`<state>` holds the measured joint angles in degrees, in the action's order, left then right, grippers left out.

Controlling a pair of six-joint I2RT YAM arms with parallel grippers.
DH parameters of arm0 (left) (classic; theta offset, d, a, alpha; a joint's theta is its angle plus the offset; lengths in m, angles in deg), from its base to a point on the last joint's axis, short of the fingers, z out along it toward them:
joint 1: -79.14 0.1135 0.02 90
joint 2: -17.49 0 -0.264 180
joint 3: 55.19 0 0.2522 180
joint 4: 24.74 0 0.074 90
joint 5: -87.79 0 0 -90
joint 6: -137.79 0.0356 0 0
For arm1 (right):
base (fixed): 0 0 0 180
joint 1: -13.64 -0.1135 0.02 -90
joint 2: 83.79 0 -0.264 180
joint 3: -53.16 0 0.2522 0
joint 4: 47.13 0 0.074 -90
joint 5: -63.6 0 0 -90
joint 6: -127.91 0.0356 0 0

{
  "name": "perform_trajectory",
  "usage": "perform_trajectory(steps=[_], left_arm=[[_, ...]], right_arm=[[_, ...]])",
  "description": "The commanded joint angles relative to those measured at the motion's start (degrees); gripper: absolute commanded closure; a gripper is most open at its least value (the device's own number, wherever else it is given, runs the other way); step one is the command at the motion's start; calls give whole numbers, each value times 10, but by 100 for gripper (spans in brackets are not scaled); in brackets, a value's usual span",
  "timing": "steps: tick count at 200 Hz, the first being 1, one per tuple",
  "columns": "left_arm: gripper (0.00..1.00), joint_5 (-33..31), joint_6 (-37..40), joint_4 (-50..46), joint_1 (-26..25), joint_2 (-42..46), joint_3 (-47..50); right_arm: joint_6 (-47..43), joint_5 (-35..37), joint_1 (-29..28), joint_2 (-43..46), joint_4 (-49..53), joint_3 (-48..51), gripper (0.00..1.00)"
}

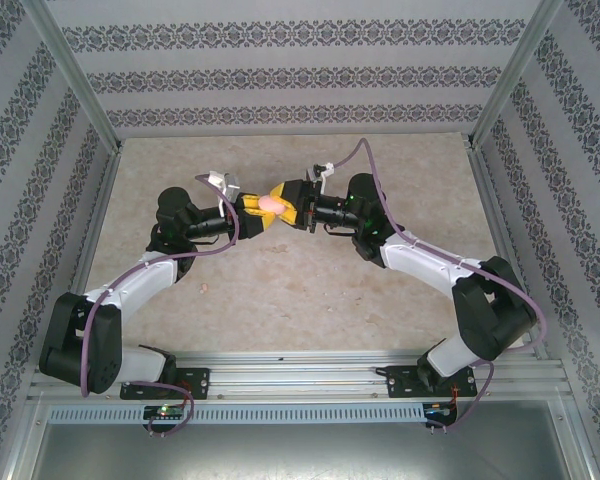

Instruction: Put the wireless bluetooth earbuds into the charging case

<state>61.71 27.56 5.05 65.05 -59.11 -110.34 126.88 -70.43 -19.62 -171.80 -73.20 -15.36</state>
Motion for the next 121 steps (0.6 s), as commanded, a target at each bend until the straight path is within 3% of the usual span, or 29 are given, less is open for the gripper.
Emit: perform_trajectory(steps=[1, 31, 81, 121], left_arm=[[71, 42, -6, 25, -6, 15, -32], [71, 49, 1, -10, 1, 29, -40], [72, 65, 21, -83, 9, 49, -59], [72, 66, 50, -143, 9, 67, -60]], right_arm=[[-49, -1, -3, 18, 59, -13, 45], [-141, -13, 13, 66, 182, -40, 36], [-388, 7, 55, 140, 488, -111, 35], [-528, 36, 62, 172, 535, -140, 38]])
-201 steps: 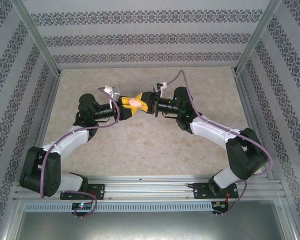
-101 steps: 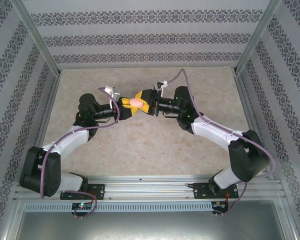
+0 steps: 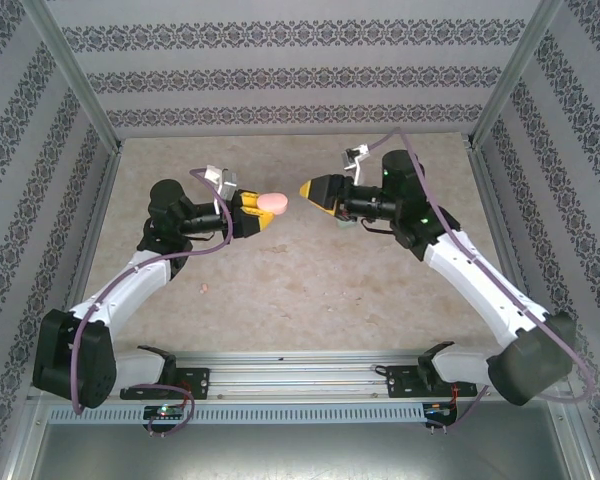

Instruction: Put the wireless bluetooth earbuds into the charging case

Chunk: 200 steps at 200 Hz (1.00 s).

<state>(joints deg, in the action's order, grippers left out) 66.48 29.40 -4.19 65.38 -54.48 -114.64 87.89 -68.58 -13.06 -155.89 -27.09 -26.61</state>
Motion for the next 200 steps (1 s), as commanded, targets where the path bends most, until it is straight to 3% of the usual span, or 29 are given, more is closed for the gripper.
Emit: perform_trajectory(steps=[1, 44, 81, 111, 200], left_arm=[[72, 18, 32, -52, 5, 21, -17], [73, 27, 57, -98, 5, 34, -29], [72, 28, 128, -205, 6, 51, -43], [73, 29, 70, -123, 6, 51, -12], [73, 64, 43, -95, 6, 39, -16]], right_arm=[[-144, 17, -4, 13, 75, -28, 38], [-326, 14, -22, -5, 134, -75, 35], [-431, 2, -62, -13, 176, -103, 32], [-447, -13, -78, -13, 152, -83, 31], [-482, 17, -110, -45, 147, -103, 32]])
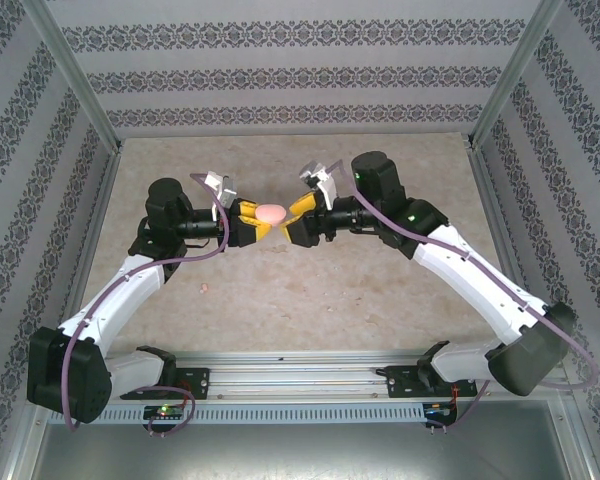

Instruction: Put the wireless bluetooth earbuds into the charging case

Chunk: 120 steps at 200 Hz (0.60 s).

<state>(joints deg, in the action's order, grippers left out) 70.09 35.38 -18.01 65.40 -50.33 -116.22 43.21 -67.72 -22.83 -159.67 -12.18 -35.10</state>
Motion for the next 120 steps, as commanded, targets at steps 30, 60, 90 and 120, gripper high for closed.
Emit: perform_trajectory(steps=[30, 60, 90, 120], left_arm=[[73, 32, -27, 48, 6, 1, -1], [73, 38, -31, 48, 6, 4, 2], [73, 40, -33, 48, 6, 6, 5], [73, 43, -38, 50, 6, 8, 6]], right_arm=[[-49, 12, -20, -24, 6, -37, 34], [-50, 12, -20, -36, 9, -47, 38], [-46, 8, -20, -44, 9, -52, 46], [-43, 12, -19, -47, 4, -53, 52]])
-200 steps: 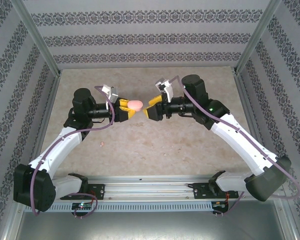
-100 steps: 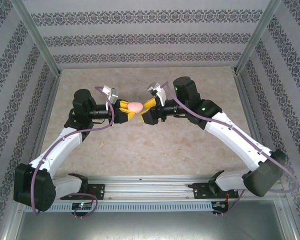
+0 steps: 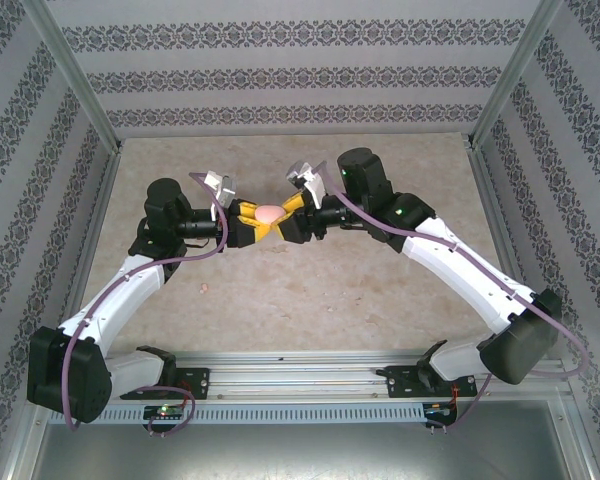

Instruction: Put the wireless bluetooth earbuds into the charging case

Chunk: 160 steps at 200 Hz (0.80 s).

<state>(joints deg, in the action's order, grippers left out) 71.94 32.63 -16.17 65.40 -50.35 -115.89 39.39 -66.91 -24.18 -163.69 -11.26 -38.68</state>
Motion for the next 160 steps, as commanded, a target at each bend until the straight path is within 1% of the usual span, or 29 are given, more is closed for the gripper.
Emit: perform_trajectory(steps=[1, 35, 60, 91, 109, 160], left_arm=[[73, 24, -11, 32, 6, 8, 3], [73, 29, -22, 40, 6, 8, 5], [73, 31, -27, 46, 6, 9, 8], [73, 32, -35, 55, 6, 10, 9], [73, 34, -39, 59, 6, 11, 9], [73, 36, -42, 61, 6, 12, 10]], right_arm=[[-4, 4, -5, -7, -5, -17, 52], [41, -10, 10, -8, -40, -14, 56], [80, -29, 22, -10, -71, -11, 57], [102, -36, 29, -15, -91, -13, 56], [115, -40, 32, -18, -102, -13, 55], [162, -43, 37, -29, -136, -11, 47]])
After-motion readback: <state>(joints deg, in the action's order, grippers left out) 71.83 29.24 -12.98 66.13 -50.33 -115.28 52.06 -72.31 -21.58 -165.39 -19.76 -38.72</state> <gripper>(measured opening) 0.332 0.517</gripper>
